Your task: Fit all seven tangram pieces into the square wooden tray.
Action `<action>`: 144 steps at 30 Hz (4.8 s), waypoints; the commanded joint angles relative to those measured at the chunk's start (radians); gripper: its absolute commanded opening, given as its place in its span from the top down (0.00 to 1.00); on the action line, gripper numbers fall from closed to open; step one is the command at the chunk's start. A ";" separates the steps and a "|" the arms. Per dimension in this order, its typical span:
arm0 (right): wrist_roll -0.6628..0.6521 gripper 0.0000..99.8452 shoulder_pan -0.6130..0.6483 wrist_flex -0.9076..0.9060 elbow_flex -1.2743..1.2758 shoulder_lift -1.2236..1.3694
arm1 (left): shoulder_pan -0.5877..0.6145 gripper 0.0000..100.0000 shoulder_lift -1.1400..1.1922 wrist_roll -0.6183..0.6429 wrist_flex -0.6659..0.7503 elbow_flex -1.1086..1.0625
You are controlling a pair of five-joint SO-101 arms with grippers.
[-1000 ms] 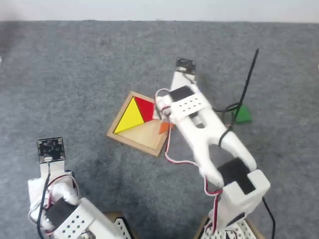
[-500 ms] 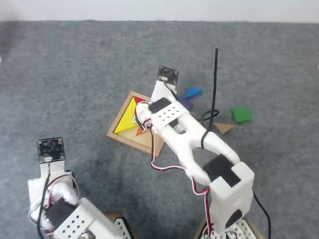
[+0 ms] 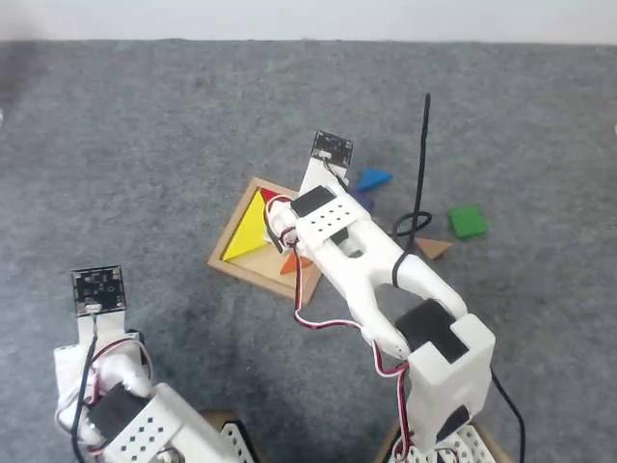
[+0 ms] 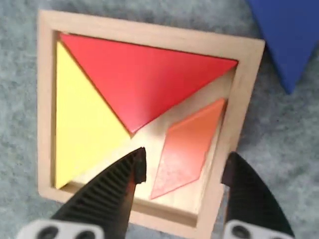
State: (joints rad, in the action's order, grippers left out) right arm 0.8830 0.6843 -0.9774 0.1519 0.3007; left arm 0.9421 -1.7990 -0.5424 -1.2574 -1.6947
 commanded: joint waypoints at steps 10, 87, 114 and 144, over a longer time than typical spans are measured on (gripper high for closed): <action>-0.044 0.74 0.008 0.024 -0.071 -0.018 | -0.003 0.76 -0.014 -0.011 -0.005 0.012; -0.235 0.74 0.107 0.002 -0.347 0.159 | -0.003 0.76 -0.014 -0.011 -0.005 0.012; -0.236 0.74 0.001 -0.022 -0.370 0.163 | -0.003 0.76 -0.014 -0.011 -0.005 0.012; -1.045 0.74 -0.312 -0.251 0.146 -0.282 | -0.003 0.76 -0.014 -0.011 -0.002 0.012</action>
State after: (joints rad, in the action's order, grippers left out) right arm -0.0499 0.3682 -1.3318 0.1933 0.0813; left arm 0.9421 -1.7990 -0.5424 -1.2574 -1.6947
